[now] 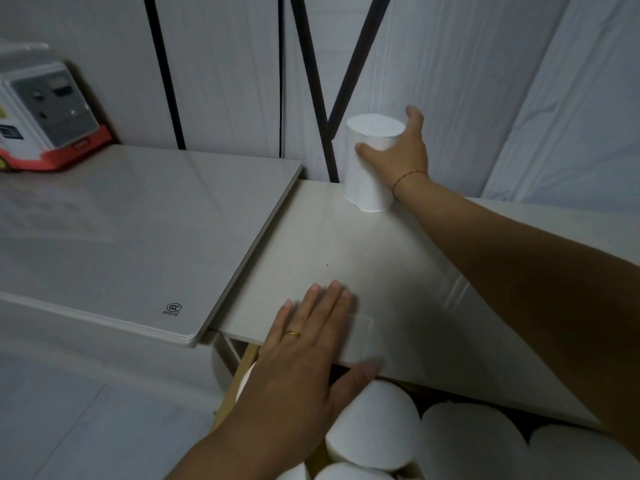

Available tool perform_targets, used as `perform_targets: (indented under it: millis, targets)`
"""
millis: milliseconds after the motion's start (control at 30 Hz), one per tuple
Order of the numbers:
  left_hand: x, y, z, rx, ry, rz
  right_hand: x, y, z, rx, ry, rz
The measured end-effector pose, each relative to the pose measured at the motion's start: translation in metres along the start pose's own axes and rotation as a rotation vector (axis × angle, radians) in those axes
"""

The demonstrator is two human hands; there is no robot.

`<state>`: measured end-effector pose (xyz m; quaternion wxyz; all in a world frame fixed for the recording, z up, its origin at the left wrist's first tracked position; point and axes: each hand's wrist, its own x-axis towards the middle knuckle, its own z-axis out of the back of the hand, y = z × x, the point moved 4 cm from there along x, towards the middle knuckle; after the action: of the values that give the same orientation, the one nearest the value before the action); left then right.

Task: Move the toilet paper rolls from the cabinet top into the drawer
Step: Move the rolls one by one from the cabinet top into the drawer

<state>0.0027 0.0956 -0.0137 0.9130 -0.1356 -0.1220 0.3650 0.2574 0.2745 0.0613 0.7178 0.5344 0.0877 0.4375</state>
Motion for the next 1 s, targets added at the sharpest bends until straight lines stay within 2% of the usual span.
perform_targets:
  millis: [333, 600, 1000]
  targets:
    - [-0.005, -0.023, -0.005, -0.029, 0.022, -0.068, -0.065, 0.005, 0.055, -0.037, 0.074, 0.101]
    - [-0.022, -0.066, -0.022, 0.052, 0.075, -0.178, -0.158, 0.003, 0.144, -0.046, 0.166, 0.128]
    - [-0.063, -0.128, -0.068, 0.08, 0.203, -0.398, -0.267, -0.007, 0.286, -0.285, 0.253, 0.09]
